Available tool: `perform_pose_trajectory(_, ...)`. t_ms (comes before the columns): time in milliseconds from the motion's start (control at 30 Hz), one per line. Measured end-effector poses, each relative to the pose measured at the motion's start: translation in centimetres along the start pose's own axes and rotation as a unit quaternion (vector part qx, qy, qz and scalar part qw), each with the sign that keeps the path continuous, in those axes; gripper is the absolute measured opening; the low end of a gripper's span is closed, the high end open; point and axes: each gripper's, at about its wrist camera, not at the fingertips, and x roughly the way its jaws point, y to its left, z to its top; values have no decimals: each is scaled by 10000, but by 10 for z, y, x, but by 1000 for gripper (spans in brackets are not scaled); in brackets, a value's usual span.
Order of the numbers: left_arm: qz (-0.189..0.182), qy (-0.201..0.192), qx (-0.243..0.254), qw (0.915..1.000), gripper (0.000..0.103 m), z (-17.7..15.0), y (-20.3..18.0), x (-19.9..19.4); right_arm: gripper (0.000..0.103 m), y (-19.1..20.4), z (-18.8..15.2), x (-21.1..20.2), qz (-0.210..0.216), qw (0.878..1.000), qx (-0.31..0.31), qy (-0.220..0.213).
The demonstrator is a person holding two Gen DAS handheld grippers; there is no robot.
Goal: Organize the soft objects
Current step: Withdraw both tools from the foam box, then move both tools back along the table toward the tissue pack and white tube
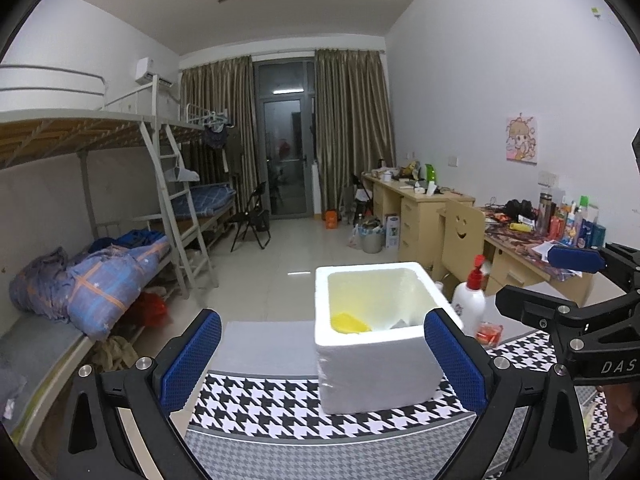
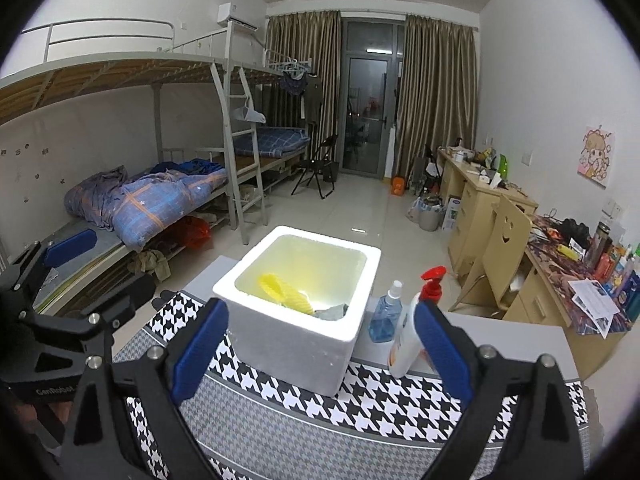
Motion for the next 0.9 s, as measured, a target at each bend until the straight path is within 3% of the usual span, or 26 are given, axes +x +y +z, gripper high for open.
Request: perform_pose_trajectory(900,-400,-257,-13,9989,102,-27,-40,-54,96,-13,-57,-77,-272,9990,63,-350)
